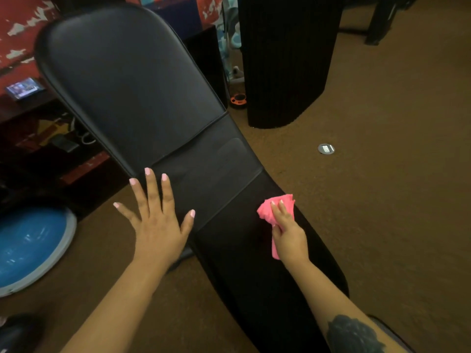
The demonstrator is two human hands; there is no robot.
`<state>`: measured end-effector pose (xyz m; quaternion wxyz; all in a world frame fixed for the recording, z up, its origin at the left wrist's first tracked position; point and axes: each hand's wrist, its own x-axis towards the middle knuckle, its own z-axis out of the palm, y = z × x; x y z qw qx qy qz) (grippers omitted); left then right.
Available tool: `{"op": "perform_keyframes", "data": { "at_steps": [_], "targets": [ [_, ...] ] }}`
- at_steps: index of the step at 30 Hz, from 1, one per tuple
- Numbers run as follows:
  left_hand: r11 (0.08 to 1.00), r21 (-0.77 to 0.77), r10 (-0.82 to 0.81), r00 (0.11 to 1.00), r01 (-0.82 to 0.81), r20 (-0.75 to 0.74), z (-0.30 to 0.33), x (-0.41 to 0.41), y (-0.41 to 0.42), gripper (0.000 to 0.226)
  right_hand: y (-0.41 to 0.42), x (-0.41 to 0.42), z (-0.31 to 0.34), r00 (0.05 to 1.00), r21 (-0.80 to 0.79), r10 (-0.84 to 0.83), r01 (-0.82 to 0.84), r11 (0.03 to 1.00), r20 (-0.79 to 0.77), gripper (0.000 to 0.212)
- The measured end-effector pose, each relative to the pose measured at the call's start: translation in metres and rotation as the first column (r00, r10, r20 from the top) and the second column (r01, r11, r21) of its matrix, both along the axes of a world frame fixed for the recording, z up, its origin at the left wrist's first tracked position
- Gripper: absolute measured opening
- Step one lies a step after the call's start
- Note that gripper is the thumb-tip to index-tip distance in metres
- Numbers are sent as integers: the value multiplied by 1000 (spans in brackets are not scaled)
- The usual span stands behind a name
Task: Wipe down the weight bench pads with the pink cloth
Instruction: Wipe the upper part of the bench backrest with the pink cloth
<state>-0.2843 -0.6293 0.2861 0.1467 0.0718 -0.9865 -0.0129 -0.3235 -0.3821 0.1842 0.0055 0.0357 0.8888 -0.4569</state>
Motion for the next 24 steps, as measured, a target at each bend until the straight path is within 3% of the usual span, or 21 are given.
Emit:
{"op": "perform_keyframes", "data": {
  "at_steps": [7,11,19,24],
  "targets": [
    [1000,-18,1,992,2,128,-21,21,15,88,22,-2,-12,970,-57,-157,170,984,186,59],
    [999,-34,18,985,-12,174,-27,25,15,86,12,-20,3,971,-62,-176,188,980,162,58],
    [998,-65,19,988,-9,155,-36,23,13,86,11,14,-17,999,18,-31,30,999,44,62],
    [992,-122,-7,993,22,120,-41,22,9,84,26,10,-26,963,-79,-178,197,977,200,59]
  ]
}}
